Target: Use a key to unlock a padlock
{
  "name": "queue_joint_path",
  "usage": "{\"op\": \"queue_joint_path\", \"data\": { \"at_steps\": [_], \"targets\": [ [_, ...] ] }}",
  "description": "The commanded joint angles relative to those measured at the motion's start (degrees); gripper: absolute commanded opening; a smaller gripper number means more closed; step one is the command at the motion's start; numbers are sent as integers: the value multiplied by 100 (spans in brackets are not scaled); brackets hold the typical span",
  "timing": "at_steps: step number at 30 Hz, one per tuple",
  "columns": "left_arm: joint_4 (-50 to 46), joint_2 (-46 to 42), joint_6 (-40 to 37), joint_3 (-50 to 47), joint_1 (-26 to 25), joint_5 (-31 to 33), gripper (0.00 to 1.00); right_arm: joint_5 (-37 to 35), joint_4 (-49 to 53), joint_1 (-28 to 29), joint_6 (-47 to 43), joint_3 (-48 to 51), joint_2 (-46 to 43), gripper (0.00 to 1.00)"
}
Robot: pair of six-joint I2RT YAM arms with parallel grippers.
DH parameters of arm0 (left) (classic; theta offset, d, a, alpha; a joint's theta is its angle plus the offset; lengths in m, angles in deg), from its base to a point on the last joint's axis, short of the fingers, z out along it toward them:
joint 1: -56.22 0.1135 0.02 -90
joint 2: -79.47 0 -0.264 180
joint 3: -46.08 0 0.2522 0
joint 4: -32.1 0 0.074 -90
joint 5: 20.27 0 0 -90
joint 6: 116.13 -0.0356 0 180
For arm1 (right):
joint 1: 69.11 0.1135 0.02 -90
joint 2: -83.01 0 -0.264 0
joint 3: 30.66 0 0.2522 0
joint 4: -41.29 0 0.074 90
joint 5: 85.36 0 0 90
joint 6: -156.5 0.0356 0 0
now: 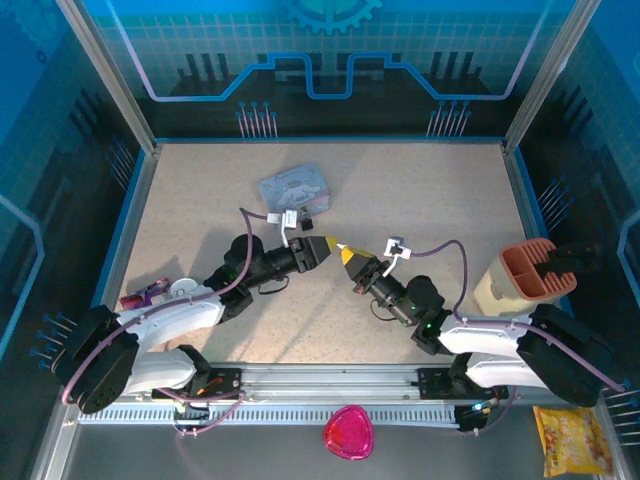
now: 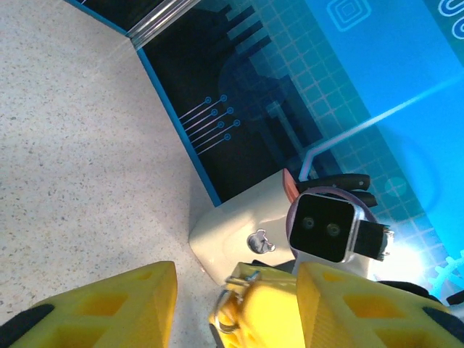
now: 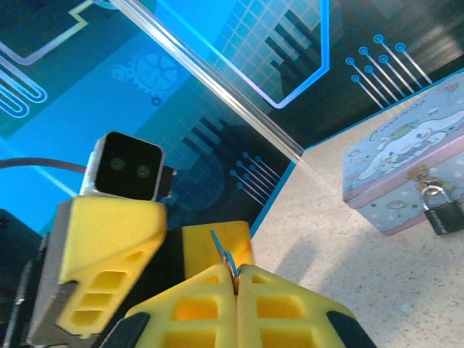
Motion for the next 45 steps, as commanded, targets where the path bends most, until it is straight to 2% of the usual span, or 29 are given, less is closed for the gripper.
{"op": "queue_joint_path", "data": {
  "at_steps": [1, 8, 19, 23, 28, 30, 32, 34, 37, 42, 45],
  "targets": [
    [286, 83, 82, 190, -32, -165, 46, -106, -822, 105, 236, -126, 158, 0],
    [365, 170, 138, 302, -36, -336, 37, -295, -919, 193, 231, -91, 324, 0],
    [373, 145, 125, 314, -39, -329, 8, -333, -792, 202, 373, -94, 406, 0],
    [272, 61, 53, 343, -35, -297, 0, -322, -653, 201, 430, -162, 387, 0],
    [181, 20, -11, 365, -39, -273, 0, -295, -591, 202, 420, -198, 402, 1],
    [127, -25, -50, 349, -34, -229, 0, -293, -602, 202, 401, -173, 396, 11],
    [-53, -63, -139, 362, -40, -177, 0, -233, -528, 184, 346, -141, 339, 27],
    [-161, -118, -179, 366, -41, -127, 0, -108, -293, 87, 334, -122, 225, 35],
    [-239, -131, -200, 383, -41, -123, 0, 174, 157, -123, 348, -131, 1, 40],
    [-306, -81, -183, 454, -36, -177, 0, 627, 245, -392, 142, -137, -245, 43],
    [-325, -41, -165, 504, -40, -217, 0, 1225, 292, -632, 139, -217, -262, 46]
  ]
}}
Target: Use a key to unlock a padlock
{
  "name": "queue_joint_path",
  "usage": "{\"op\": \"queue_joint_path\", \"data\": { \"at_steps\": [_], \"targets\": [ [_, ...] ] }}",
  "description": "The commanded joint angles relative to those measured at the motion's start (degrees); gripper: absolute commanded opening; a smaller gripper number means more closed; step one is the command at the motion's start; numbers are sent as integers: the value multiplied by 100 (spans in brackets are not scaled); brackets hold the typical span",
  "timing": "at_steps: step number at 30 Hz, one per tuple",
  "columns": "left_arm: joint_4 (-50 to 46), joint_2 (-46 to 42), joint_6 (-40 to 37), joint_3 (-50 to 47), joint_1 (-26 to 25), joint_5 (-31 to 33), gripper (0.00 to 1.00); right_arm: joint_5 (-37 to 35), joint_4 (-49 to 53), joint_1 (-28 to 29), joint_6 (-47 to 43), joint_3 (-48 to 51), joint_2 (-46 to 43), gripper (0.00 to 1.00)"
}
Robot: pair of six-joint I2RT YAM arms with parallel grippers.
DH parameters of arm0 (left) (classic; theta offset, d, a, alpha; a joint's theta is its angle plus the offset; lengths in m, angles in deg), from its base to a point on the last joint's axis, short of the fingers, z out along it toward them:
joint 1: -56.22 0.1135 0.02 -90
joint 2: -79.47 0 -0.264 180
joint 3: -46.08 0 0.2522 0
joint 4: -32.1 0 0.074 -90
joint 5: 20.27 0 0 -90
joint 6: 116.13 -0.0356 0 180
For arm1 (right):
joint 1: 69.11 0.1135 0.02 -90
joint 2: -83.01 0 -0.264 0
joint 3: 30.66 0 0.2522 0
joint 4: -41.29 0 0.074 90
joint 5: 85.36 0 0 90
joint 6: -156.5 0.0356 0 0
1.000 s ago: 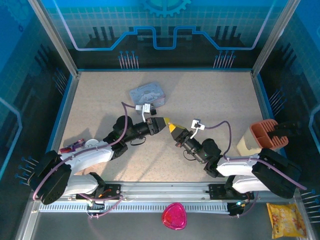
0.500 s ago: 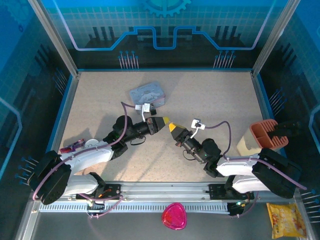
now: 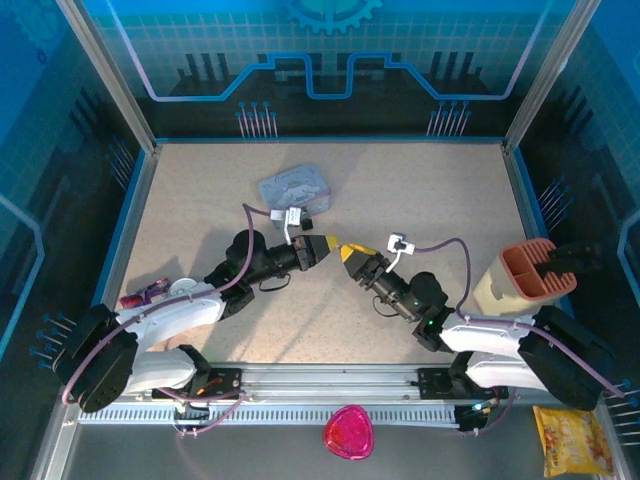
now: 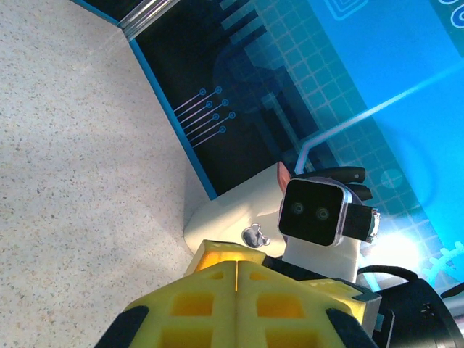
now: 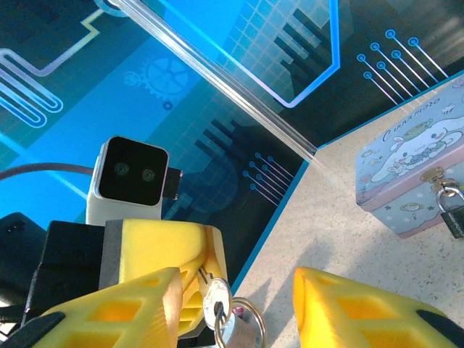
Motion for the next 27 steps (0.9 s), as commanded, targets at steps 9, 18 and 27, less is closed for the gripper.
{"op": "queue_joint_path", "data": {
  "at_steps": [9, 18, 27],
  "targets": [
    [-54, 32, -122, 363, -49, -293, 0, 1585, 124, -643, -53, -224, -136, 42],
    [-7, 150, -109, 427, -50, -313, 0, 1874, 420, -744, -129, -366, -273, 27],
    [24, 135, -134, 383, -44, -323, 0, 1987, 526, -853, -54, -400, -337, 14]
  ]
}}
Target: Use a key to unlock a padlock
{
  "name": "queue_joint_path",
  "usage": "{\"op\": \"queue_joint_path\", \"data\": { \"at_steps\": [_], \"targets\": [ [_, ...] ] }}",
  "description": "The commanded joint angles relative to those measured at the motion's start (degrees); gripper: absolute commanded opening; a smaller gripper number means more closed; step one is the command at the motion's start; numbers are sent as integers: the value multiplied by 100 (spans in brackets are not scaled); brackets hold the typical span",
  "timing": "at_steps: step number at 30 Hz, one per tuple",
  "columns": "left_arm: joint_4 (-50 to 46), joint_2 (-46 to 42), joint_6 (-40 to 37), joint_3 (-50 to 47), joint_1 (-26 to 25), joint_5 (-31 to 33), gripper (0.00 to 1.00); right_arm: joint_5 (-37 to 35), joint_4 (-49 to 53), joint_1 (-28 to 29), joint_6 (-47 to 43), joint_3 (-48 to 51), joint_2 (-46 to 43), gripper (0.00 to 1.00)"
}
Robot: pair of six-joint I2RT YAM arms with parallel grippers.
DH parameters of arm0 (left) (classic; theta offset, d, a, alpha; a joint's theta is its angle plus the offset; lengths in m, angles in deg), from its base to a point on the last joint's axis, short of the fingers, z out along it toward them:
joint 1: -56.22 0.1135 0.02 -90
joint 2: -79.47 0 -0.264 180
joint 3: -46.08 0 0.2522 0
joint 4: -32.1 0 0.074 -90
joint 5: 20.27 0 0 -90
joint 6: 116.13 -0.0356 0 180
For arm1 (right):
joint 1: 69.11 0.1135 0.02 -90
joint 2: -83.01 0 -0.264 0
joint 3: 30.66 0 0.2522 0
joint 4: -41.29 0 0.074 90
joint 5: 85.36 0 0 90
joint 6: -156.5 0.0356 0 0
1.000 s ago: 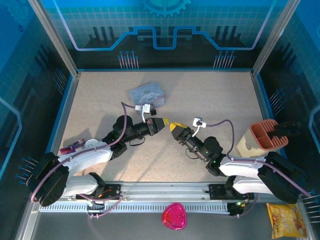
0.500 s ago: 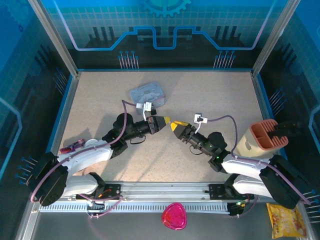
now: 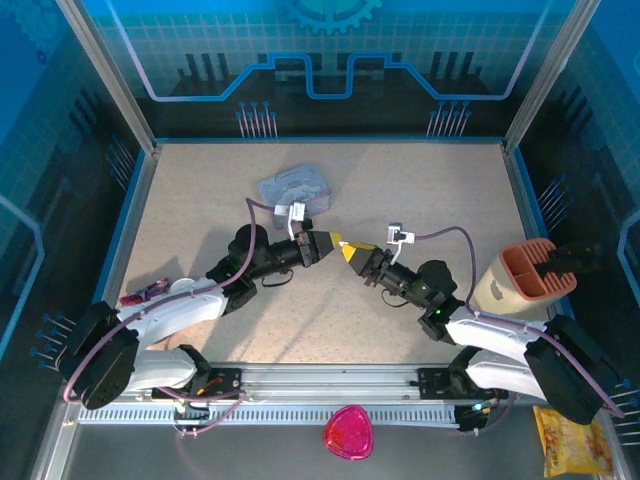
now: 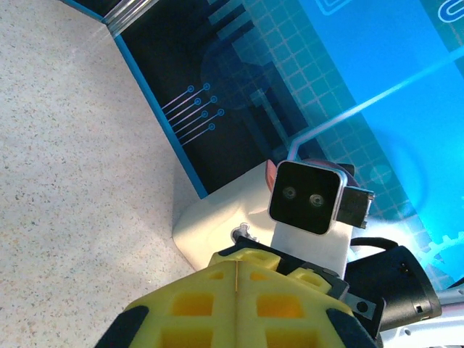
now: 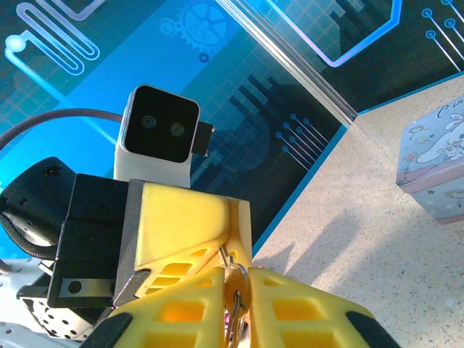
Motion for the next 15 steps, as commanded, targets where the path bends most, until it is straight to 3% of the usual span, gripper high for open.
{"op": "queue_joint_path", "data": {
  "at_steps": [1, 12, 15],
  "targets": [
    [107, -3, -135, 110, -39, -128, 0, 86, 15, -50, -4, -163, -83, 13],
    [-12, -112, -287, 100, -38, -23, 1, 39, 94, -42, 94, -145, -94, 0],
    [-328, -233, -483, 152, -27, 39, 21, -61, 410, -24, 47, -169, -234, 0]
  ]
}}
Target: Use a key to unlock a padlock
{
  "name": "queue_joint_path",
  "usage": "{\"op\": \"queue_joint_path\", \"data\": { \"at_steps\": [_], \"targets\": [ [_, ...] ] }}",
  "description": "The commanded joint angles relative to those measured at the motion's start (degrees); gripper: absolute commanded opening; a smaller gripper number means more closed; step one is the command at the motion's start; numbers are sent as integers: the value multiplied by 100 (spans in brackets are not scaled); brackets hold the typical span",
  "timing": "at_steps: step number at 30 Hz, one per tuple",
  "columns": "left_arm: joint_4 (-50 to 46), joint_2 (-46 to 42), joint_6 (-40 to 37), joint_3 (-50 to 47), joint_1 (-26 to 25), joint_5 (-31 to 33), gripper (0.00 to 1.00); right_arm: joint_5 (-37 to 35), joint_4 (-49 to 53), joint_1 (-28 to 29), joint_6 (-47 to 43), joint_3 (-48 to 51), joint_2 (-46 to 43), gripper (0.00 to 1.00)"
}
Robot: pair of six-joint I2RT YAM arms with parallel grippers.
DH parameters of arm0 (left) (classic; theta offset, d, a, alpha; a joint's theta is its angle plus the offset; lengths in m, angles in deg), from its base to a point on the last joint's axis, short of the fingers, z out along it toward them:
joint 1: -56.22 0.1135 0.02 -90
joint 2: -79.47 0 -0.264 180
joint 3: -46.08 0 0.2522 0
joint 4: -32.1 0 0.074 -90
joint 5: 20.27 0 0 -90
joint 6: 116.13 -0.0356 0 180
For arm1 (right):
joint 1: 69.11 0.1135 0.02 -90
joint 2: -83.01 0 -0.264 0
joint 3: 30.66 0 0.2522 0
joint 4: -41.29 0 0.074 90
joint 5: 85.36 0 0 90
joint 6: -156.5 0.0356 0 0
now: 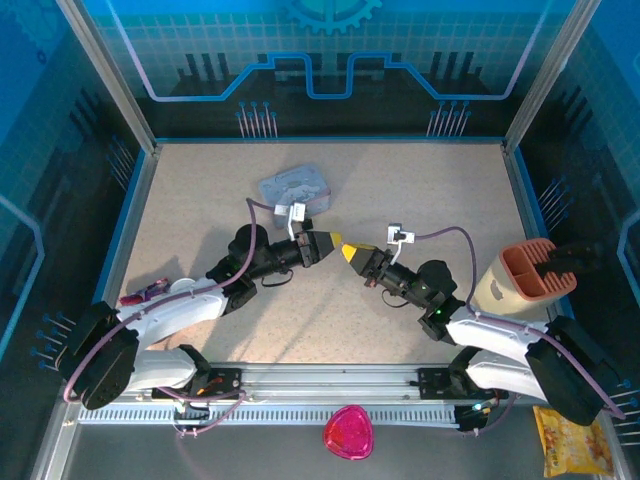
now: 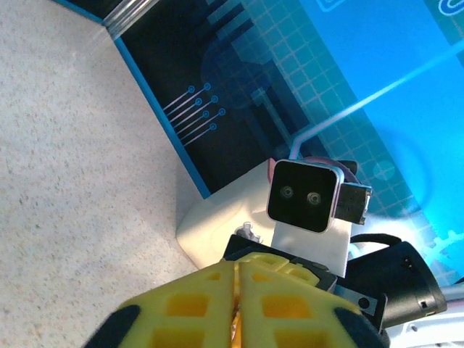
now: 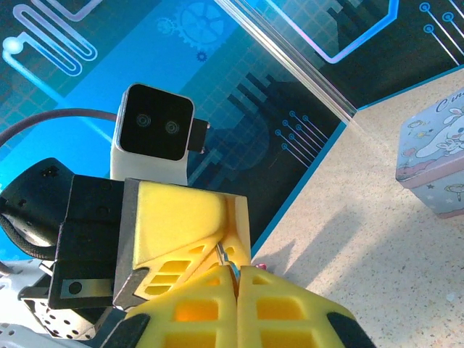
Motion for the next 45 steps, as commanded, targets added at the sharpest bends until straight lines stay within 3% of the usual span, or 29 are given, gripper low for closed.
{"op": "queue_joint_path", "data": {
  "at_steps": [1, 4, 6, 10, 15, 26, 34, 45],
  "targets": [
    [-506, -323, -413, 179, -9, 122, 31, -98, 483, -47, -94, -183, -277, 0],
    [-1432, -782, -864, 221, 73, 748, 56, -391, 1664, -136, -348, -317, -762, 0],
    [-2197, -1024, -1092, 310, 182, 1252, 61, -666, 2690, -205, -496, -466, -1113, 0],
    [-3821, -1177, -1249, 648, 538, 2115, 63, -951, 3864, -324, -794, -603, -1681, 0],
    [-4999, -577, -1412, 1130, 685, 2929, 58, -1120, 4346, -327, -906, -552, -2157, 0],
    [-3623, 1883, -1529, 1766, 694, 3152, 58, -1000, 4128, -300, -746, -176, -2560, 0],
    [-4131, 3475, -1883, 3097, 767, 3757, 58, -966, 4412, -307, -810, -19, -3043, 0],
    [-4707, 4400, -1399, 3960, 852, 4059, 58, -1017, 4550, -325, -782, 170, -3351, 0]
  ]
}}
